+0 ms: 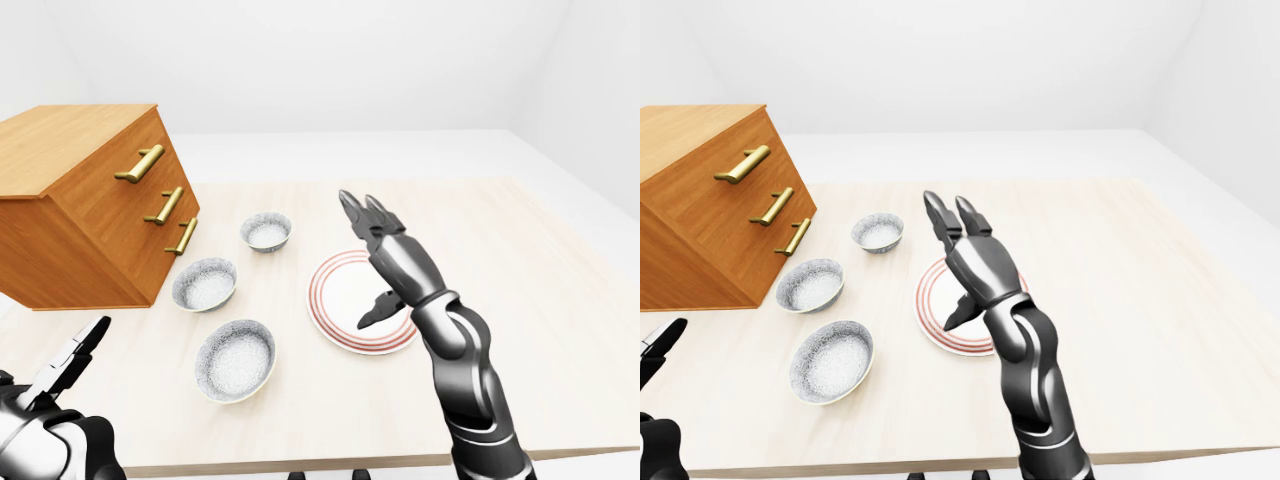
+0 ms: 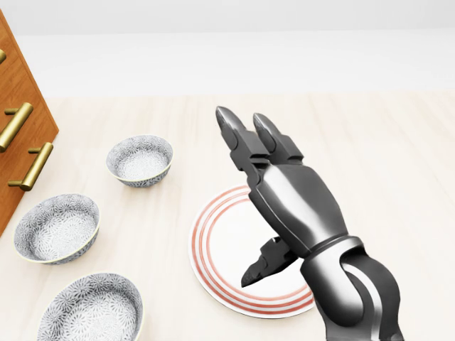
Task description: Put the bowl at the front on the plate.
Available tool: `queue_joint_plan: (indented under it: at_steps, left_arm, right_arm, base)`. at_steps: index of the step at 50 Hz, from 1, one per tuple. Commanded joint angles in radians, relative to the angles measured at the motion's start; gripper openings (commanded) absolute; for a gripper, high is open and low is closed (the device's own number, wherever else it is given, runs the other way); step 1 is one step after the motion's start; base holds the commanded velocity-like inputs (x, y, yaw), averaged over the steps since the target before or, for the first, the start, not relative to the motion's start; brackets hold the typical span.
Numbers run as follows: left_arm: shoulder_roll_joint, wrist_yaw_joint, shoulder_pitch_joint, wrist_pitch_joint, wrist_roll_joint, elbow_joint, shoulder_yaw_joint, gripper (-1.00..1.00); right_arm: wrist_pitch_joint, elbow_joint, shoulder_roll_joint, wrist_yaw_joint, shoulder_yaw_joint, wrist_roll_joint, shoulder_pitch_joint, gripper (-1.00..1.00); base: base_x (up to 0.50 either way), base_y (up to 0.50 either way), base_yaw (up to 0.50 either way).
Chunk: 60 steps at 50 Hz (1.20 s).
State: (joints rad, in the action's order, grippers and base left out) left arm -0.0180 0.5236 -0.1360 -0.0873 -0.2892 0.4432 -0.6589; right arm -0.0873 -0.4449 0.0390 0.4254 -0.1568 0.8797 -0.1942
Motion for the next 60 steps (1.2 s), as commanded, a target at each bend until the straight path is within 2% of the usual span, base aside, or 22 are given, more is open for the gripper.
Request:
queue_joint_plan:
  at_steps: [1, 9, 11, 15, 19, 24, 30, 32, 33, 34, 40, 41, 44, 48, 52, 54, 60]
  left_arm:
    - [0.0, 0.0, 0.001, 0.0, -0.003, -0.003, 0.0, 1.0]
    - [0.002, 0.0, -0.004, 0.0, 0.001, -0.003, 0.003, 1.0]
    - [0.002, 0.0, -0.003, 0.0, 0.0, -0.005, 0.003, 1.0]
    - [0.0, 0.0, 0.0, 0.0, 0.001, -0.008, 0.003, 1.0]
    - [0.0, 0.0, 0.0, 0.0, 0.002, -0.008, 0.005, 1.0]
    - [0.0, 0.0, -0.002, 0.0, 0.002, -0.007, 0.006, 1.0]
    - [-0.001, 0.0, -0.001, 0.0, 0.003, -0.012, 0.007, 1.0]
    - [-0.001, 0.0, 0.001, 0.0, 0.004, -0.018, 0.008, 1.0]
    - [-0.001, 0.0, 0.001, 0.0, 0.004, -0.019, 0.008, 1.0]
    - [-0.001, 0.0, 0.0, 0.0, 0.004, -0.017, 0.008, 1.0]
    - [0.0, 0.0, -0.002, 0.0, 0.003, -0.004, 0.004, 1.0]
    - [0.001, 0.0, -0.001, 0.0, 0.005, -0.008, 0.006, 1.0]
    - [0.001, 0.0, -0.004, 0.0, 0.004, -0.003, 0.005, 1.0]
    - [0.001, 0.0, -0.002, 0.0, 0.008, -0.017, 0.008, 1.0]
    - [0.002, 0.0, -0.002, 0.0, 0.008, -0.017, 0.011, 1.0]
    - [0.002, 0.0, -0.004, 0.0, 0.007, -0.012, 0.01, 1.0]
    - [0.001, 0.0, -0.003, 0.0, 0.003, -0.011, 0.009, 1.0]
  right_arm:
    - [0.0, -0.046, -0.032, 0.273, 0.016, 0.447, -0.056, 1.0]
    - [0.0, -0.047, -0.064, 0.273, 0.012, 0.574, -0.061, 1.0]
    - [0.0, -0.045, -0.074, 0.273, 0.012, 0.559, -0.057, 1.0]
    - [0.0, -0.036, -0.096, 0.273, -0.017, 0.597, -0.037, 1.0]
    - [0.0, -0.05, -0.114, 0.273, -0.05, 0.576, -0.022, 1.0]
    - [0.0, -0.057, -0.134, 0.273, -0.104, 0.654, -0.003, 1.0]
    - [0.0, -0.005, -0.141, 0.273, -0.122, 0.667, 0.007, 1.0]
    - [0.0, -0.021, -0.149, 0.273, -0.136, 0.675, 0.019, 1.0]
    - [0.0, -0.017, -0.151, 0.273, -0.139, 0.722, 0.016, 1.0]
    - [0.0, -0.02, -0.151, 0.273, -0.139, 0.688, 0.016, 1.0]
    - [0.0, -0.073, -0.168, 0.273, -0.174, 0.71, 0.035, 1.0]
    - [0.016, -0.097, -0.158, 0.273, -0.184, 0.721, 0.041, 1.0]
    - [0.027, -0.135, -0.174, 0.273, -0.162, 0.723, 0.007, 1.0]
    - [0.058, -0.174, -0.207, 0.273, -0.215, 0.739, 0.014, 1.0]
    - [0.064, -0.163, -0.238, 0.273, -0.275, 0.767, 0.042, 1.0]
    - [0.076, -0.152, -0.23, 0.273, -0.29, 0.768, 0.055, 1.0]
    - [0.083, -0.109, -0.204, 0.273, -0.28, 0.747, 0.08, 1.0]
  base:
    - [0.0, 0.0, 0.0]
    - [0.0, 0.0, 0.0]
    - [0.0, 0.0, 0.0]
    - [0.0, 0.0, 0.0]
    - [0.0, 0.0, 0.0]
    - [0.0, 0.0, 0.0]
    - [0.0, 0.0, 0.0]
    - [0.0, 0.0, 0.0]
    - [0.0, 0.0, 0.0]
    - [0.0, 0.0, 0.0]
    - [0.0, 0.0, 0.0]
    - [0.0, 0.0, 0.0]
    - [0.0, 0.0, 0.0]
    - [0.0, 0.0, 0.0]
    - [0.0, 0.0, 0.0]
    - [0.0, 0.0, 0.0]
    - [0.0, 0.0, 0.0]
